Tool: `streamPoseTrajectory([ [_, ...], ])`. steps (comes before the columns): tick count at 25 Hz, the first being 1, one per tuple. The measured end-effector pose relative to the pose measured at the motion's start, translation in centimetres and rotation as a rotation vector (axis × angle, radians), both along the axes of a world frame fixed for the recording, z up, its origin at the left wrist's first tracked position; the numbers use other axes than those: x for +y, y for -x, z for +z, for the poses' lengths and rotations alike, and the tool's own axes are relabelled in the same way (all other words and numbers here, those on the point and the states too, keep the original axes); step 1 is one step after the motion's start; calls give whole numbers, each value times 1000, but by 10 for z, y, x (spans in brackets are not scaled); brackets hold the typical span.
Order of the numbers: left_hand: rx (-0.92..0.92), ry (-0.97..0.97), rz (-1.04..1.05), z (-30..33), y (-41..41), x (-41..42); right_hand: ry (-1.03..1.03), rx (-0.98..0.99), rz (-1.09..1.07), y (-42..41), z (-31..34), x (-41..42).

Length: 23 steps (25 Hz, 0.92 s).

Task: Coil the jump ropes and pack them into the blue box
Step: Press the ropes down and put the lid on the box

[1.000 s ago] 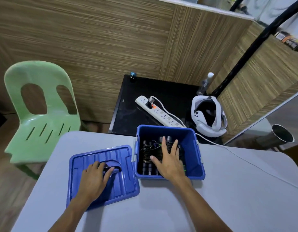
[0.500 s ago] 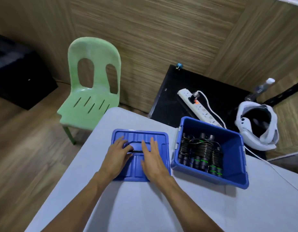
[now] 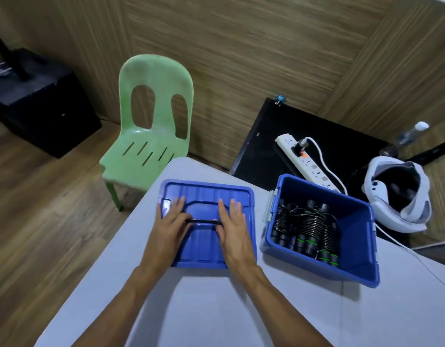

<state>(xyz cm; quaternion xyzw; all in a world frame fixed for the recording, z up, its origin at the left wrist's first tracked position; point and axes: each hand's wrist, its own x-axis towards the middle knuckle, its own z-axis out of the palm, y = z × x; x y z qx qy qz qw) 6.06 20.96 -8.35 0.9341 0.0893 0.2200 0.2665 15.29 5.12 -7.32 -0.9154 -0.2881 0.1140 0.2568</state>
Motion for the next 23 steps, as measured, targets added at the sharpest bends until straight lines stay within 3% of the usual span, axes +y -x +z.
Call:
streamPoseTrajectory([
  [6, -219, -82, 63, 105, -5, 11, -299, -350, -43, -4, 95, 14],
  [10, -282, -99, -3, 144, -51, -50, -285, -473, -207, -30, 134, -55],
  [14, -187, -13, -128, 121, -104, -145, -151, -435, -358, -53, 118, -160],
  [17, -30, -63, -234, 93, -131, -195, -66, -320, -442, -64, 95, -218],
  [23, 146, -58, -204, 54, -163, -220, -10, -94, -460, -83, 65, -244],
])
